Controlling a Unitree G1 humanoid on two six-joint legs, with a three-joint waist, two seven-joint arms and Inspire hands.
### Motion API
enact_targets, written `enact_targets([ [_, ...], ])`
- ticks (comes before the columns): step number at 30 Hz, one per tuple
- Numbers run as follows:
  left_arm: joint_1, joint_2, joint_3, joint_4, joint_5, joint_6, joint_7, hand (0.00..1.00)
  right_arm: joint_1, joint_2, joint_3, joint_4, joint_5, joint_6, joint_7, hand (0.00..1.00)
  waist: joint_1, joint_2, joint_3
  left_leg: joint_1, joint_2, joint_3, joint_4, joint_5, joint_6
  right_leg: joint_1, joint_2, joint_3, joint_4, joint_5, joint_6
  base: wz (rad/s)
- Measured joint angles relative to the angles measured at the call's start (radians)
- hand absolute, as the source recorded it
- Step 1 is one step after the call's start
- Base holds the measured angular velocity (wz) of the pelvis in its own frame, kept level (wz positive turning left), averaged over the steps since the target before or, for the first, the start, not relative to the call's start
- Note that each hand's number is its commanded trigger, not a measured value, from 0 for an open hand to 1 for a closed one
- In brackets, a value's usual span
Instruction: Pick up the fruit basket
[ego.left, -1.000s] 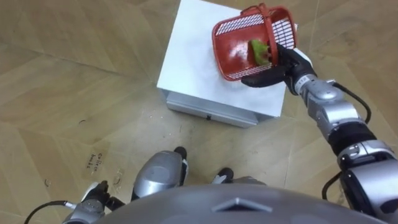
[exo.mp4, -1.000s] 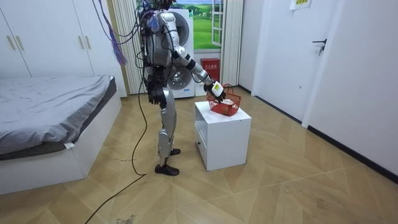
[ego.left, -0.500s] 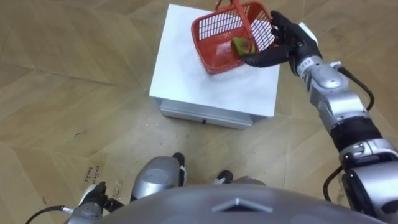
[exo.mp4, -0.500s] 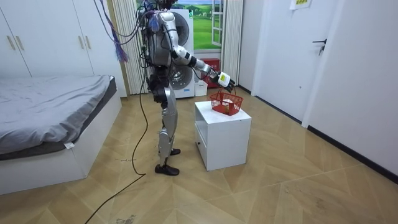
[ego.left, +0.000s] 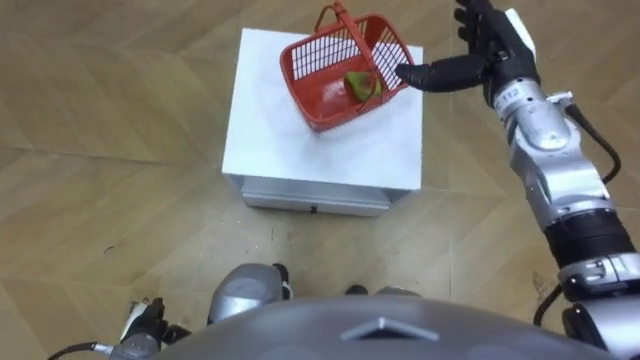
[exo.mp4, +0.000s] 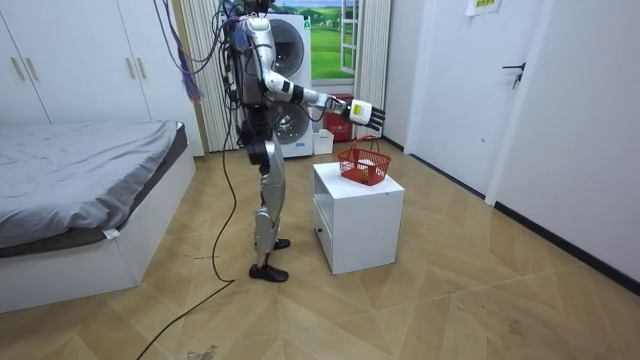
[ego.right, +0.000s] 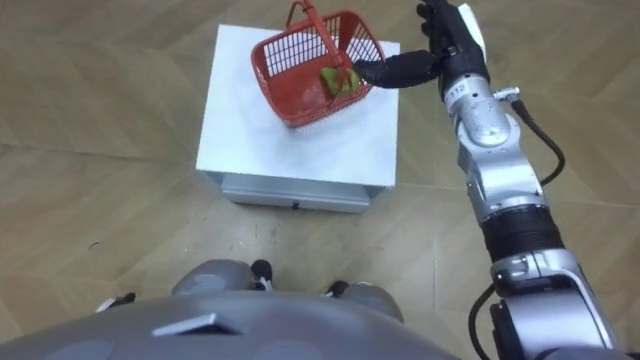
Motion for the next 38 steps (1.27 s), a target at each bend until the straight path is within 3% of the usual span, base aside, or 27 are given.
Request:
enact_targets([
  [4, -0.001, -0.005, 0.014, -0.002, 0.000, -0.003, 0.015, 0.00, 0.062, 0.000, -0.030, -0.027, -0.014, -0.001, -0.004, 0.00, -0.014, 0.013, -0.0094, 0.026, 0.000, 0.009, -0.018, 0.000, 0.000, 0.016, 0.000, 0.010, -0.003, -0.001, 0.002, -0.06],
  [8, 0.004, -0.019, 0.046, -0.030, 0.001, -0.002, 0.021, 0.00, 0.133, 0.002, -0.065, 0.027, -0.034, -0.030, -0.025, 0.00, -0.036, 0.015, -0.0087, 0.052, -0.001, 0.011, -0.030, -0.003, -0.002, 0.046, 0.002, 0.008, -0.016, -0.001, 0.004, 0.00],
  [11, -0.001, -0.022, 0.054, -0.037, 0.000, -0.002, 0.038, 0.00, 0.165, 0.005, -0.087, 0.113, -0.030, -0.031, -0.057, 0.00, -0.045, 0.020, -0.0061, 0.062, 0.000, 0.013, -0.033, -0.007, -0.002, 0.056, 0.003, 0.017, -0.019, -0.002, 0.006, -0.03],
  [14, -0.005, -0.026, 0.061, -0.032, 0.000, -0.001, 0.066, 0.00, 0.185, 0.040, -0.118, 0.309, -0.065, -0.027, -0.083, 0.00, -0.055, 0.016, -0.0072, 0.078, 0.001, 0.030, -0.041, -0.008, -0.002, 0.060, 0.005, 0.033, -0.017, -0.002, 0.007, -0.16],
  [19, 0.000, -0.037, 0.075, 0.001, 0.001, -0.002, 0.082, 0.00, 0.240, 0.064, -0.124, 0.648, -0.085, -0.021, -0.086, 0.00, -0.080, 0.016, -0.0039, 0.107, 0.000, 0.028, -0.047, -0.016, -0.002, 0.090, 0.007, 0.037, -0.031, -0.005, 0.011, -0.03],
  [24, 0.000, -0.043, 0.094, 0.002, 0.012, -0.001, 0.080, 0.00, 0.248, 0.084, -0.126, 0.823, -0.104, -0.017, -0.066, 0.00, -0.081, 0.014, -0.0029, 0.124, 0.001, 0.035, -0.053, -0.019, -0.004, 0.102, 0.010, 0.050, -0.036, -0.005, 0.011, -0.09],
  [25, 0.001, -0.043, 0.095, 0.007, 0.012, 0.003, 0.078, 0.00, 0.248, 0.085, -0.126, 0.858, -0.110, -0.013, -0.058, 0.00, -0.081, 0.016, -0.0003, 0.130, 0.001, 0.033, -0.054, -0.021, -0.003, 0.113, 0.011, 0.050, -0.046, -0.005, 0.012, 0.05],
  [34, 0.000, -0.060, 0.096, 0.007, 0.044, 0.078, 0.052, 0.00, 0.236, 0.113, -0.122, 0.987, -0.181, 0.070, -0.022, 0.00, -0.079, 0.029, -0.0048, 0.146, -0.005, 0.010, -0.041, -0.033, -0.003, 0.131, 0.008, 0.027, -0.051, -0.017, 0.022, 0.07],
  [38, -0.004, -0.065, 0.094, 0.007, 0.044, 0.086, 0.028, 0.00, 0.230, 0.119, -0.107, 1.038, -0.264, 0.115, 0.006, 0.00, -0.078, 0.036, -0.0031, 0.149, -0.004, 0.004, -0.042, -0.037, -0.004, 0.144, 0.009, 0.023, -0.048, -0.019, 0.023, 0.05],
])
